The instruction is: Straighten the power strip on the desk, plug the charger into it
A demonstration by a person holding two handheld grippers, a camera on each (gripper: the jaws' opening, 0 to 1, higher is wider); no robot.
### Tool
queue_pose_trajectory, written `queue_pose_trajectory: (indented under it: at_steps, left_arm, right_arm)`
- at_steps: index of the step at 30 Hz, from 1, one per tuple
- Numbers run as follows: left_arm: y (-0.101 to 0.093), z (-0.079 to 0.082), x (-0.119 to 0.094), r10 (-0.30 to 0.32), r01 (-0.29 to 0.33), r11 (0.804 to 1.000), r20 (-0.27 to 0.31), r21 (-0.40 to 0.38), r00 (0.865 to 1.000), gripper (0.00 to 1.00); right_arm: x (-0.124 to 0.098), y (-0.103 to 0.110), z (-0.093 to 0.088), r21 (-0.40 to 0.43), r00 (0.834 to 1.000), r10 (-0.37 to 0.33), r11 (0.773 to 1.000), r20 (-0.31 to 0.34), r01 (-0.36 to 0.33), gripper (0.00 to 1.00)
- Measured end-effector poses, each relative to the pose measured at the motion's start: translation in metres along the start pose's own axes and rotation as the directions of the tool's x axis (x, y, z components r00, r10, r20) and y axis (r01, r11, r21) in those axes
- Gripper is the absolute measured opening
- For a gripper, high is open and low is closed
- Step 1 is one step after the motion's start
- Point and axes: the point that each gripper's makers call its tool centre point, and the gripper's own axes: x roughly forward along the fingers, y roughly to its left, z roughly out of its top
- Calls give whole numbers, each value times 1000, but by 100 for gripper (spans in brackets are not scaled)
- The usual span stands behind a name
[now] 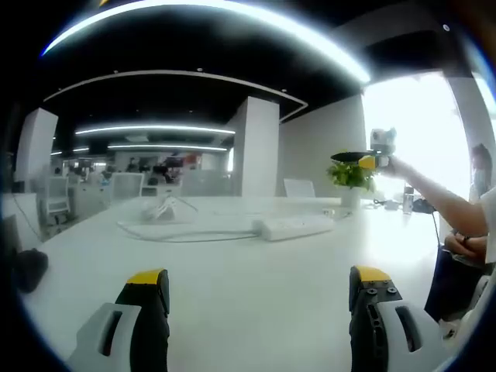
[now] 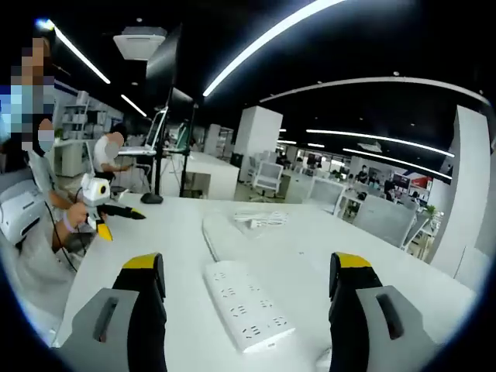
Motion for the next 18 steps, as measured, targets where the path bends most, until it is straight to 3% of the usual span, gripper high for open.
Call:
queue_pose_trajectory:
  at_steps: [5, 7, 8, 13, 18]
  left_arm:
    - [-1, 0, 1, -2, 2, 1000, 0, -1, 1000, 99]
    - [0, -1, 1, -2, 2, 1000, -2, -2, 1000, 99]
    - [0, -1, 1, -1, 1, 1000, -1, -3, 1000, 99]
    - [1, -2, 1, 0, 0, 1000, -3, -6, 1000, 99]
    - [0, -3, 1, -6, 6, 1000, -3, -7, 1000, 99]
  right_arm:
    - [-10, -4, 3, 56, 995, -50, 997, 81, 45, 85]
    - [-11, -5, -1, 58, 995, -67, 996, 77, 63, 85]
    - [-14, -12, -6, 43, 992, -111, 993, 61, 109, 85]
    - [-14, -13, -10, 72, 989, -126, 990, 77, 120, 85]
    - [-14, -18, -11, 50, 982, -168, 985, 87, 165, 82]
